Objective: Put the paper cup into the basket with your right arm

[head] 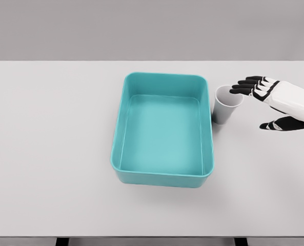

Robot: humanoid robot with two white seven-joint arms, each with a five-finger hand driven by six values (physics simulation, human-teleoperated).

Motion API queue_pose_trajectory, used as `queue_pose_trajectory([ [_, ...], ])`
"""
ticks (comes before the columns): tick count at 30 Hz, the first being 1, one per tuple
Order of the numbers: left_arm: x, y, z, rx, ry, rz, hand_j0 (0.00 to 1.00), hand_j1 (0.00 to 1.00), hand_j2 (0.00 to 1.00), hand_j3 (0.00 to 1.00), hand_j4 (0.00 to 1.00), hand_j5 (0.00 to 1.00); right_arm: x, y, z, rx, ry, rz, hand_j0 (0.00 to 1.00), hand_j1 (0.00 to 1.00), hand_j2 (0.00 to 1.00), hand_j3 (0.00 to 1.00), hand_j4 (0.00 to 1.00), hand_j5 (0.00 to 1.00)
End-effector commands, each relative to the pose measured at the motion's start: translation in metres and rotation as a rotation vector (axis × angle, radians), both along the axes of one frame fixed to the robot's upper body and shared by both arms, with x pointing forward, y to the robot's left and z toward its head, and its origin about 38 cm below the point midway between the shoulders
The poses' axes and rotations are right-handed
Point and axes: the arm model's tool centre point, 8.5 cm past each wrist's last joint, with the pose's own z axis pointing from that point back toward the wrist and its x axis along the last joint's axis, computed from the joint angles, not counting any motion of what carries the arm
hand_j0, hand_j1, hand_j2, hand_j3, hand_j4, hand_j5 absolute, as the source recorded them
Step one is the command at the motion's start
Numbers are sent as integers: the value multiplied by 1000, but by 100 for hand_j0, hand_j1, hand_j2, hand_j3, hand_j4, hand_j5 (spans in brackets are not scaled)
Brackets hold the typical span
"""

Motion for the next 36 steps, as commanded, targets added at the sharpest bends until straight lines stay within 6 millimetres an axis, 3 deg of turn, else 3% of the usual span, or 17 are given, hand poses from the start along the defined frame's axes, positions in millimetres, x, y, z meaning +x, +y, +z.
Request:
queue_pose_trajectory([
  [1,0,0,0,0,0,0,100,100,100,100,100,100,0,0,0,1,3,-2,100,100,100,100,100,100],
  [11,0,0,0,0,0,0,100,100,100,100,100,100,2,14,-8,82,8,16,100,100,100,100,100,100],
  [14,0,0,0,0,0,0,100,100,100,100,100,100,2,12,0,256,64,28,100,100,100,100,100,100],
  [18,0,0,0,0,0,0,100,100,100,100,100,100,17,-2,-2,359,220,-150,100,100,100,100,100,100],
  [25,0,0,0,0,0,0,100,100,100,100,100,100,47,1,-7,565,462,-271,100,100,100,100,100,100],
  [28,0,0,0,0,0,0,100,100,100,100,100,100,53,-9,-16,681,533,-266,100,100,100,100,100,100],
  [32,0,0,0,0,0,0,100,100,100,100,100,100,54,-14,-25,676,557,-286,100,100,100,100,100,100],
  [36,0,0,0,0,0,0,100,100,100,100,100,100,58,-12,-47,661,604,-306,100,100,100,100,100,100],
])
